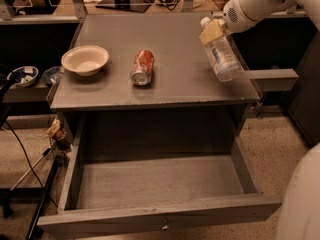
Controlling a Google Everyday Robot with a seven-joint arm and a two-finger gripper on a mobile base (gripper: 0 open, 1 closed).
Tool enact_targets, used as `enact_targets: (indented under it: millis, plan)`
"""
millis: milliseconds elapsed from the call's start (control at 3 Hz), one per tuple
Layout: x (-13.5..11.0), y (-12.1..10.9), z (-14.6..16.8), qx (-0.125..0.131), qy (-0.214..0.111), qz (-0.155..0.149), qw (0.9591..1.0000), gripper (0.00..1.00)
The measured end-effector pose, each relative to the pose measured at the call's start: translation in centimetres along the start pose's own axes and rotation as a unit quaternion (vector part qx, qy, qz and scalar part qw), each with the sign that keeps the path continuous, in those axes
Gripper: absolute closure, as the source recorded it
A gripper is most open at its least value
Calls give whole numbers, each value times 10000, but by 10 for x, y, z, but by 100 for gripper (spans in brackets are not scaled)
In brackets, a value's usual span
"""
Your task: Place blue plastic bottle into top drawer
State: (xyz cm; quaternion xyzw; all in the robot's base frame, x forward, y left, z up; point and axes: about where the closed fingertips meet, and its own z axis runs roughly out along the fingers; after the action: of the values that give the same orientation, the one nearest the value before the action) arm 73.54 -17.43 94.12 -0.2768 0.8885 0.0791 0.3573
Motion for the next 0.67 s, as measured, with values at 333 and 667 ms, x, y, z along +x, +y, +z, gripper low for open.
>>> enact_targets:
  millis: [333, 667]
  plan:
    - [0, 0, 0, 0, -1, 0, 10000, 100]
    - [-10, -8, -2, 102, -94, 8, 9999, 100]
